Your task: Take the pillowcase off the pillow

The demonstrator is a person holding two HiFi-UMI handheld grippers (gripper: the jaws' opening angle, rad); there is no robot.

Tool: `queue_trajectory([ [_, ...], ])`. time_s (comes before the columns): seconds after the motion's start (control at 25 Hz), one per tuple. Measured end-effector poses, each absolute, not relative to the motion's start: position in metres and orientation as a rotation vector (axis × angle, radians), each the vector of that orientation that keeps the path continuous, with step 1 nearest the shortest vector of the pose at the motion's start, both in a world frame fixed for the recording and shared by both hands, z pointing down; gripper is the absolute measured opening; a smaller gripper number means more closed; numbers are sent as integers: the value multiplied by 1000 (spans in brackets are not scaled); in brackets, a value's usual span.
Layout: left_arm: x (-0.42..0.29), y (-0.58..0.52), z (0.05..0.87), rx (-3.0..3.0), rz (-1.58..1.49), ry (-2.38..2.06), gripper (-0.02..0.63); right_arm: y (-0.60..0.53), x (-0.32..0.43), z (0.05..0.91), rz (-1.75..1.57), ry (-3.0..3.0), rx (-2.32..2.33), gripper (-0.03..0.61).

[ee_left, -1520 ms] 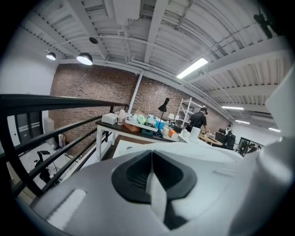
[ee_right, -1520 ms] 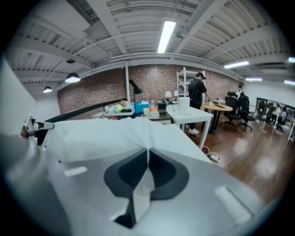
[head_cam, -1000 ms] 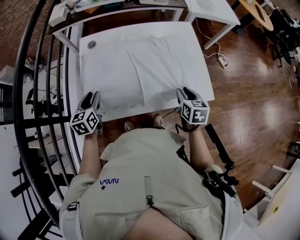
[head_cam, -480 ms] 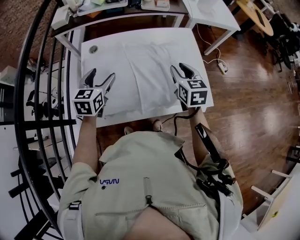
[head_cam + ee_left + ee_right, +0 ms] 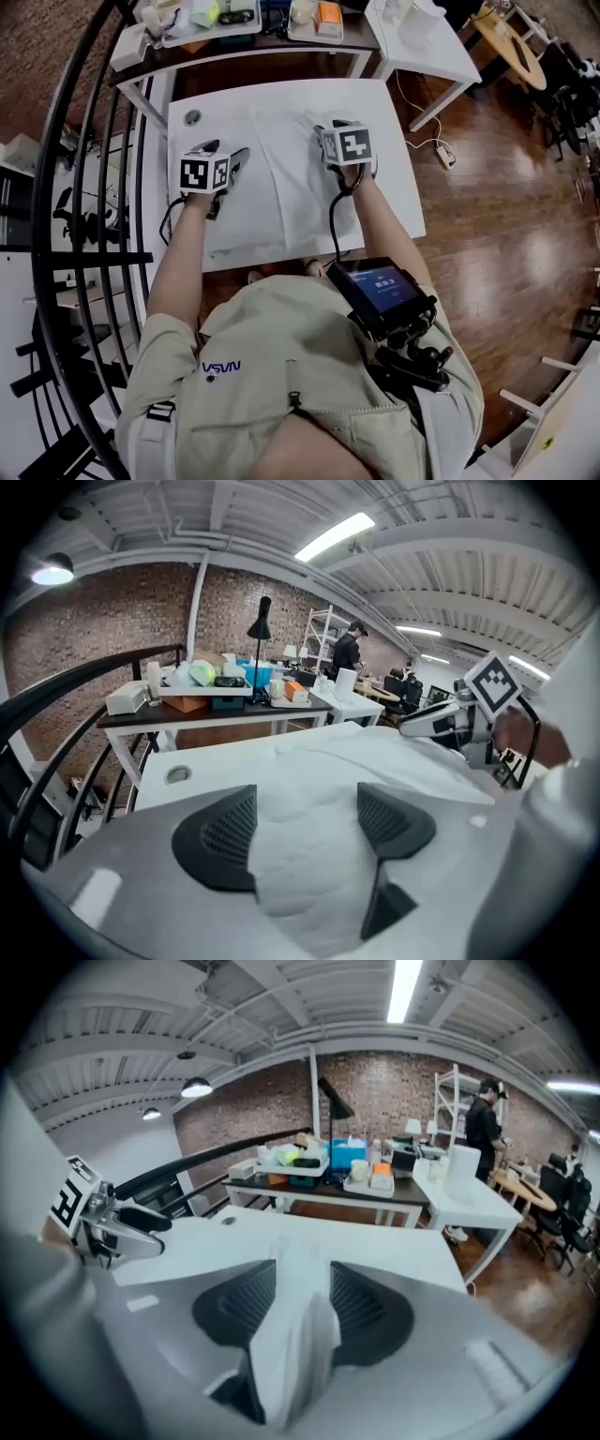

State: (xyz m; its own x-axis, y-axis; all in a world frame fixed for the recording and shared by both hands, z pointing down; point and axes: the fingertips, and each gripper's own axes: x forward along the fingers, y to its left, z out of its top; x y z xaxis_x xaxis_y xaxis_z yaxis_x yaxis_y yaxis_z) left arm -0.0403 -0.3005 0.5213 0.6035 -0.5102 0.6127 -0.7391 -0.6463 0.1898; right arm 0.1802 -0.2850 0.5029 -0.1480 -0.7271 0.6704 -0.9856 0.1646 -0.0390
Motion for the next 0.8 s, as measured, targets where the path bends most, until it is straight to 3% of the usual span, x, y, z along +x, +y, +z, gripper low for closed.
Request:
queue_trajectory([
  [0.08,-35,-296,536,2385,778,-945,321,-287,179,525,707,-1881,1553,181],
  [0.2,-26,-284,548,2395,832,-869,220,-285,179,541,715,-1830,1516,170],
  [0.36,-26,-276,540,2463,755,-872,26,-281,191,542,707,-1820,1582,25],
  [0.8,-86,-272,430,2449,85,-1043,11,-256,285,468,712,-1849,2091,11],
])
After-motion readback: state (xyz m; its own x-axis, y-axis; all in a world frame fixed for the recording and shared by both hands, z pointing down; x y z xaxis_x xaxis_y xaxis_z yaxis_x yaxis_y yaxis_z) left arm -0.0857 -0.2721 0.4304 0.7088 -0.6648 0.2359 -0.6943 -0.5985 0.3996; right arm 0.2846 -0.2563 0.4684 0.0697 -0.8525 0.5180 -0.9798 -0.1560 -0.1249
